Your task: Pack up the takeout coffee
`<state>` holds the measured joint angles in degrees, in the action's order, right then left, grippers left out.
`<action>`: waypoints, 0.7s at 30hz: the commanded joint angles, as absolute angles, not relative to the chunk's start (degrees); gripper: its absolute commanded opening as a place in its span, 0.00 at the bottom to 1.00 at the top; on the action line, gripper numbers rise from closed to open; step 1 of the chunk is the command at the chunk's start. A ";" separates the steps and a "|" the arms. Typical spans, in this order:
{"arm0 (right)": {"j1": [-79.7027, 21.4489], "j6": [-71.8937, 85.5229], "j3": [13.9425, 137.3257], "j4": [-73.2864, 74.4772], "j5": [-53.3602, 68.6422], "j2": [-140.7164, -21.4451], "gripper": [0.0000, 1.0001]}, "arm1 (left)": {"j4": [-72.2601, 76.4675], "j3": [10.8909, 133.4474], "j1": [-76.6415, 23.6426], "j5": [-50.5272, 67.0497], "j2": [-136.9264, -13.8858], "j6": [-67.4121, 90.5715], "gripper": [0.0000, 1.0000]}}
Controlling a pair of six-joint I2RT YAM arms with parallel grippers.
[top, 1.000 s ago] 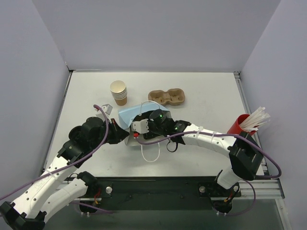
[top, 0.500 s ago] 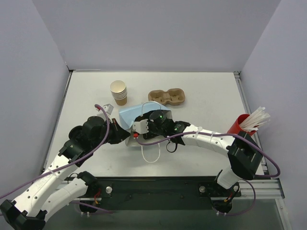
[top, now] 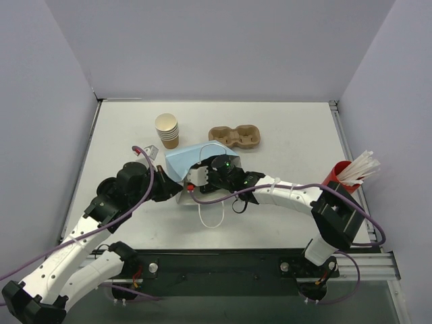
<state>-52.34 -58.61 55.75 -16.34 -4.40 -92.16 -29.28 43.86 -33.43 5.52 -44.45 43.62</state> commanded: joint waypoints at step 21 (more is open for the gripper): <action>-51.15 -55.02 54.32 -25.92 -6.94 -95.10 0.51 | -26.72 45.09 -31.82 9.40 -45.35 46.32 0.00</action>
<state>-51.83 -57.45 53.76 -22.04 -5.17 -93.58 -28.86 43.86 -32.03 7.11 -45.04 45.56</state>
